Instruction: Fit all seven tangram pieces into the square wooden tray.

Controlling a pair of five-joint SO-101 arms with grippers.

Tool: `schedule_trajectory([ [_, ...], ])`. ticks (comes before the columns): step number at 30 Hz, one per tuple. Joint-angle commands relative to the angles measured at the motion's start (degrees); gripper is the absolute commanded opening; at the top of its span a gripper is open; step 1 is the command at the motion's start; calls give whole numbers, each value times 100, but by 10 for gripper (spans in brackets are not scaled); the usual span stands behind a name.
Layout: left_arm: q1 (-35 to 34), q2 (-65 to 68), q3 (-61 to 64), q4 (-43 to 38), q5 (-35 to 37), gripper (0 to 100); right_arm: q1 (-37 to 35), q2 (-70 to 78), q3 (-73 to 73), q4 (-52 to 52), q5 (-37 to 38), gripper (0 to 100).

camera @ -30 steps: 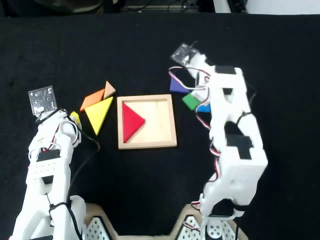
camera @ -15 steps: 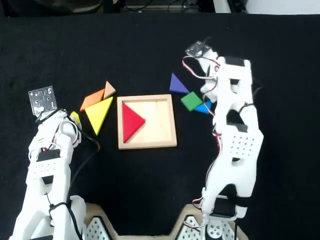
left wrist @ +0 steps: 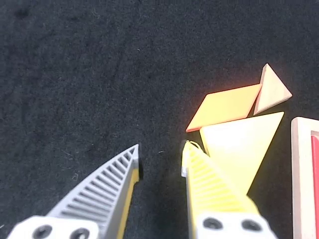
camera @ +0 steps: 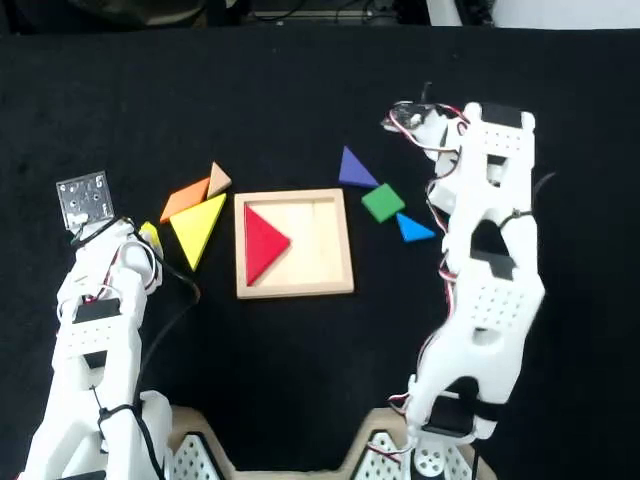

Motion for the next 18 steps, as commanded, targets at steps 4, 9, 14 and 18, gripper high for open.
schedule_trajectory([
  [4, 66, -9, -57, -105, 18, 152, -492, -1578, 1604, -211, 79, 11],
  [9, 48, -9, -48, -97, 18, 152, -484, -2624, 3442, -1644, -141, 11],
  [14, 66, -9, -48, -97, 18, 152, -580, -2932, 4075, -2488, -475, 25],
  [18, 57, -9, -48, -97, 18, 152, -738, -2536, 3688, -2163, -501, 189],
])
